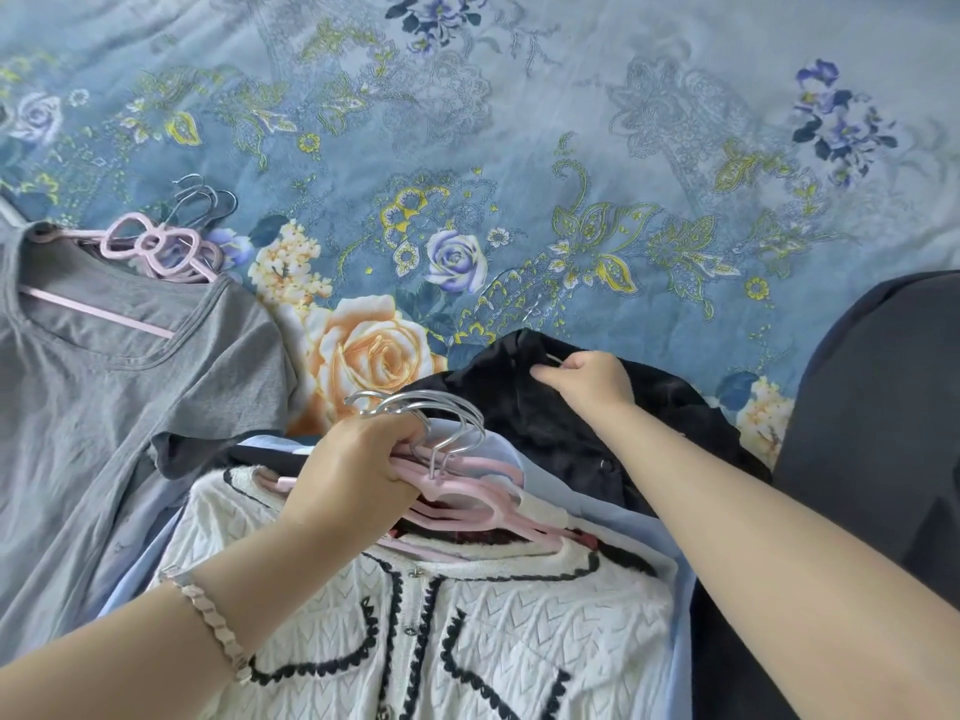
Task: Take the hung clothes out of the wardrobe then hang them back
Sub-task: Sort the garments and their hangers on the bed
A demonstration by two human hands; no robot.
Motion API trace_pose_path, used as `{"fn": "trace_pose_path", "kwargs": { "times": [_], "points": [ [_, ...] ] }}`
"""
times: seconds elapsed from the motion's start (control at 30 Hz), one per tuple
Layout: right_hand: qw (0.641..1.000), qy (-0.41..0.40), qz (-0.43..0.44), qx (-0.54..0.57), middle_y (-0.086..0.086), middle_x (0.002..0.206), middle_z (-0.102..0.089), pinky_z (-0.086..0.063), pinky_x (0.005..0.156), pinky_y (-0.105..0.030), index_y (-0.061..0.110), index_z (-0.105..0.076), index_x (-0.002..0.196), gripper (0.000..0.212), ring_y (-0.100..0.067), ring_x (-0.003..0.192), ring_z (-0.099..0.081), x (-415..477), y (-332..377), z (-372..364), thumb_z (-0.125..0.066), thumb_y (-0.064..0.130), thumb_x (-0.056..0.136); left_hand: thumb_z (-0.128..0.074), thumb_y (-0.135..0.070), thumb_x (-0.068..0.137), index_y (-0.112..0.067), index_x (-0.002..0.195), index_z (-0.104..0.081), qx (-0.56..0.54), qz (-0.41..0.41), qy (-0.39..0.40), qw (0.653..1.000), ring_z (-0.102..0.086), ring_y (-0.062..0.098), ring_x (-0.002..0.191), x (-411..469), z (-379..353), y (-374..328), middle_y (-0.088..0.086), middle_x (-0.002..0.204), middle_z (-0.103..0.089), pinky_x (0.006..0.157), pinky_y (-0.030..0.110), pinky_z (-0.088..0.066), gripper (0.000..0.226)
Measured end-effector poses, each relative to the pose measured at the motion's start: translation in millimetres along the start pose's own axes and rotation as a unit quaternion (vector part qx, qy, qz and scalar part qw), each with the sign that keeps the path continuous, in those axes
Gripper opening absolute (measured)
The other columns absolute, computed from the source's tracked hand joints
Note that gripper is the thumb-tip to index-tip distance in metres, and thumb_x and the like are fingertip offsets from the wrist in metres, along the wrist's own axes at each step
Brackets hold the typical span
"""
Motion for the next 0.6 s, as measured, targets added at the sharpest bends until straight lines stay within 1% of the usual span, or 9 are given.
{"fn": "trace_pose_path", "kwargs": {
  "times": [0.07,0.13,0.2,0.27,0.33,0.43,0.5,0.57,0.6],
  "points": [
    [0.996,-0.065,0.044,0.037,0.005,0.047,-0.036,-0.031,0.065,-0.028,0.019,-0.035,0.046,0.049,-0.017,0.055,-0.040,-14,1,13,-0.070,0.033,0.076,-0.042,-0.013,0.053,-0.015,0.049,-0.044,0.011,-0.020,-0.002,1.000,-0.045,0.002,0.056,-3,3,-5,-0.011,0.054,-0.047,0.047,0.019,-0.031,0.006],
    [0.986,-0.079,0.119,0.083,0.008,0.044,-0.030,-0.027,0.056,-0.025,0.020,-0.032,0.044,0.052,-0.010,0.049,-0.030,-37,3,22,-0.071,0.023,0.078,-0.048,-0.013,0.056,-0.012,0.050,-0.055,0.027,-0.097,-0.024,0.995,-0.056,-0.003,0.075,-6,8,-15,-0.017,0.086,-0.061,0.058,0.013,-0.042,0.009],
    [0.975,-0.056,0.184,0.109,0.007,0.041,-0.031,-0.023,0.050,-0.019,0.022,-0.034,0.043,0.051,-0.005,0.047,-0.027,-66,6,28,-0.070,0.014,0.078,-0.054,-0.007,0.052,-0.014,0.051,-0.055,0.041,-0.143,-0.033,0.988,-0.061,0.022,0.100,-7,12,-24,0.007,0.112,-0.062,0.077,0.029,-0.048,0.007],
    [0.965,-0.022,0.238,0.110,0.009,0.040,-0.036,-0.024,0.050,-0.016,0.026,-0.040,0.045,0.045,-0.004,0.045,-0.030,-93,12,27,-0.070,0.011,0.075,-0.053,-0.001,0.045,-0.024,0.054,-0.044,0.042,-0.166,-0.025,0.985,-0.056,0.019,0.095,-8,14,-34,-0.003,0.086,-0.064,0.071,0.021,-0.042,0.027],
    [0.954,-0.004,0.277,0.117,0.010,0.042,-0.041,-0.027,0.053,-0.012,0.028,-0.047,0.048,0.030,-0.005,0.046,-0.033,-118,24,26,-0.066,0.023,0.070,-0.051,-0.001,0.039,-0.036,0.064,-0.026,0.048,-0.176,-0.019,0.983,-0.043,0.019,0.063,-12,12,-44,-0.022,0.051,-0.028,0.055,0.007,-0.021,0.050],
    [0.945,0.025,0.302,0.127,0.011,0.049,-0.045,-0.033,0.062,-0.011,0.028,-0.058,0.056,0.018,-0.005,0.056,-0.042,-133,33,31,-0.060,0.042,0.066,-0.051,-0.005,0.041,-0.026,0.071,-0.037,0.070,-0.175,-0.028,0.982,-0.033,0.018,0.059,-18,10,-44,-0.024,0.051,-0.015,0.041,0.011,-0.011,0.039],
    [0.946,0.035,0.298,0.124,0.014,0.070,-0.056,-0.038,0.073,-0.009,0.032,-0.063,0.069,0.009,0.000,0.073,-0.052,-127,31,41,-0.071,0.036,0.072,-0.051,-0.001,0.041,-0.023,0.063,-0.041,0.075,-0.201,-0.039,0.976,-0.022,0.014,0.055,-21,12,-47,-0.027,0.055,-0.013,0.041,0.014,-0.012,0.033],
    [0.965,-0.027,0.221,0.138,0.013,0.095,-0.059,-0.035,0.084,-0.005,0.023,-0.067,0.092,0.011,0.004,0.091,-0.053,-107,15,59,-0.068,0.029,0.083,-0.046,-0.002,0.051,-0.027,0.063,-0.041,0.064,-0.215,-0.056,0.973,-0.020,0.013,0.056,-24,13,-49,-0.026,0.056,-0.018,0.041,0.011,-0.015,0.029],
    [0.977,-0.076,0.140,0.142,0.007,0.107,-0.059,-0.035,0.089,-0.008,0.015,-0.065,0.106,0.027,0.000,0.101,-0.054,-91,-2,70,-0.062,0.034,0.087,-0.041,-0.007,0.057,-0.028,0.067,-0.040,0.057,-0.220,-0.060,0.972,-0.026,0.013,0.058,-26,12,-46,-0.023,0.055,-0.027,0.043,0.015,-0.024,0.023]
  ]
}}
Point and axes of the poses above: each hand's wrist, its own x-axis towards the middle knuckle, its own z-axis out of the back of the hand, y = z × x, the point moved 5 cm from there along x, towards the middle knuckle
